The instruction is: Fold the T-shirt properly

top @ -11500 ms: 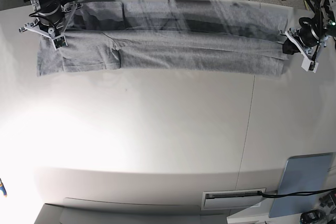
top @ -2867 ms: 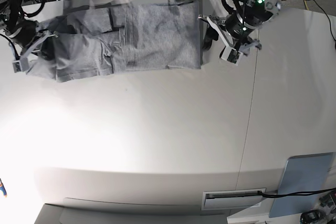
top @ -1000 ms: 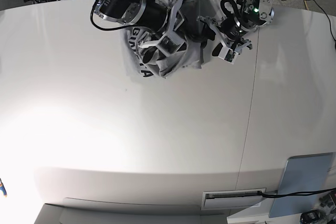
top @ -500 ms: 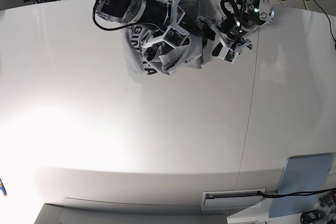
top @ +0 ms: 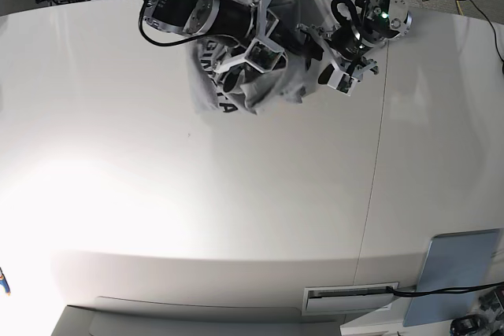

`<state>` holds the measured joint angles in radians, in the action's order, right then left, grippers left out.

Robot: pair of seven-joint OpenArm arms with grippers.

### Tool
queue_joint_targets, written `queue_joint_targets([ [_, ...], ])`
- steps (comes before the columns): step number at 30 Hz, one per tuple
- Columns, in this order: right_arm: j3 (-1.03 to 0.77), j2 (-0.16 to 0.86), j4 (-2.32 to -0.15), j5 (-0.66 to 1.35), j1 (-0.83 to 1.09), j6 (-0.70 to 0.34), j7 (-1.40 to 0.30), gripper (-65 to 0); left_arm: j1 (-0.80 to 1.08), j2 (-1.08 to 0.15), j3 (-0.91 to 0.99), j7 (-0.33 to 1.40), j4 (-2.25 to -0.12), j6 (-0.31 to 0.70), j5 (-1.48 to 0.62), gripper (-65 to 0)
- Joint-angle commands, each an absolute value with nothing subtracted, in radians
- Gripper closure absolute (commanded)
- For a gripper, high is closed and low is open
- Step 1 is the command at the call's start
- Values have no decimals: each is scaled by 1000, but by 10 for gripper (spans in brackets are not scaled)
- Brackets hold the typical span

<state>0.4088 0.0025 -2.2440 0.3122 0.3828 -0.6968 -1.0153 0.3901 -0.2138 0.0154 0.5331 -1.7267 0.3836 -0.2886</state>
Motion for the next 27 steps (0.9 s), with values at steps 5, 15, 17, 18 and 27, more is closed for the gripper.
queue_joint_targets([
  [5,411,-2,-2263,294,380,-698,-908,-259,396,-219,15,568,-1731,387,-282,-339],
  [15,410,-3,-2263,443,361,-698,-838,-288,396,-219,17,568,-1732,386,-282,-339],
  [17,400,-3,-2263,415,343,-698,-838,-288,396,-219,25,568,-1740,384,-283,-339],
  [18,390,-3,-2263,400,332,-698,-838,-288,397,-219,34,569,-1748,379,-283,-339],
  [27,93,-2,-2263,339,263,-592,-898,-288,407,-219,257,742,-1882,453,-432,-339],
])
